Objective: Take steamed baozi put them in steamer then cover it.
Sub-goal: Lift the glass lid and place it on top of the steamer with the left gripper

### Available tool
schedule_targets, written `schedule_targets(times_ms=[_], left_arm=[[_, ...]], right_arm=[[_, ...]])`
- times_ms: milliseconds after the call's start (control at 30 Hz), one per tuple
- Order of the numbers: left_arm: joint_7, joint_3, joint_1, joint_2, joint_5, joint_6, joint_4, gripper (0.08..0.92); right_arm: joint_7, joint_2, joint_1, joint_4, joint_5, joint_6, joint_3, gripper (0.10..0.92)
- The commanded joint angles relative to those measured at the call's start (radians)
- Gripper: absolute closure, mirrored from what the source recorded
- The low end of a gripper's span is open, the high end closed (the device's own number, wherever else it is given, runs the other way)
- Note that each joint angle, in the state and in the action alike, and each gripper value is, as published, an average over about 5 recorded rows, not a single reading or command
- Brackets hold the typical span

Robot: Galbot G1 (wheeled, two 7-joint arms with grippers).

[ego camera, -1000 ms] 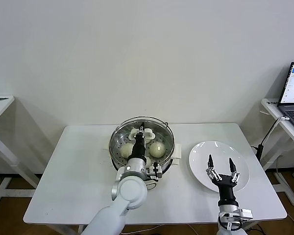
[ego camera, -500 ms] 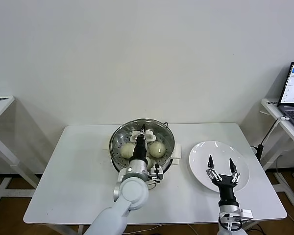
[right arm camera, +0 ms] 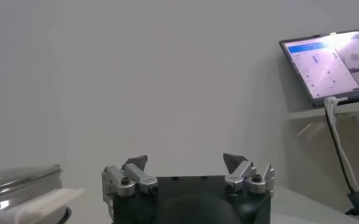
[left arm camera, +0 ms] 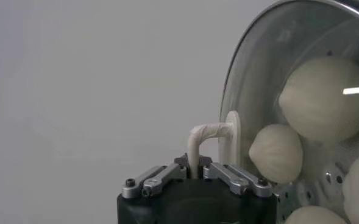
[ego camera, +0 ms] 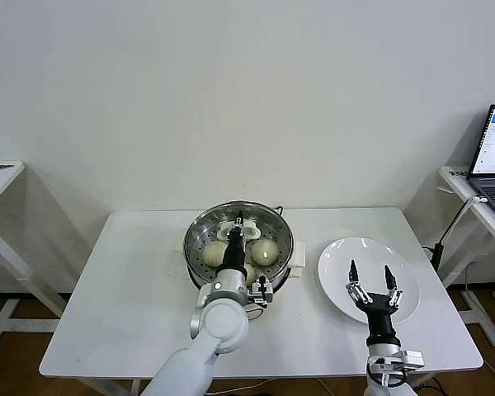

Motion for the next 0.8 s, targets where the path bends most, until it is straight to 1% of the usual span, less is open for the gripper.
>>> schedule_targets(times_ms=[33, 500, 600, 800], left_arm=[[-0.002, -0.002, 0.0, 0.003, 0.001, -0.002, 0.003, 0.808], [-0.007, -0.015, 0.022, 0.008, 0.031, -0.038, -0.009, 0.802], [-0.012, -0.019, 0.029, 0.009, 0.034, -0.042, -0.013, 0.749], [-0.018, -0.016, 0.059, 0.024, 0.034, -0.041, -0.067, 0.577]], right_arm=[[-0.001, -0.001, 0.001, -0.001, 0.0, 0.001, 0.0, 0.203], [-0.002, -0.002, 0.005, -0.009, -0.001, 0.004, 0.0, 0.203], [-0.002, -0.003, 0.004, -0.009, -0.001, 0.004, 0.0, 0.203], [-0.002, -0.006, 0.005, -0.012, 0.0, 0.006, 0.003, 0.203]])
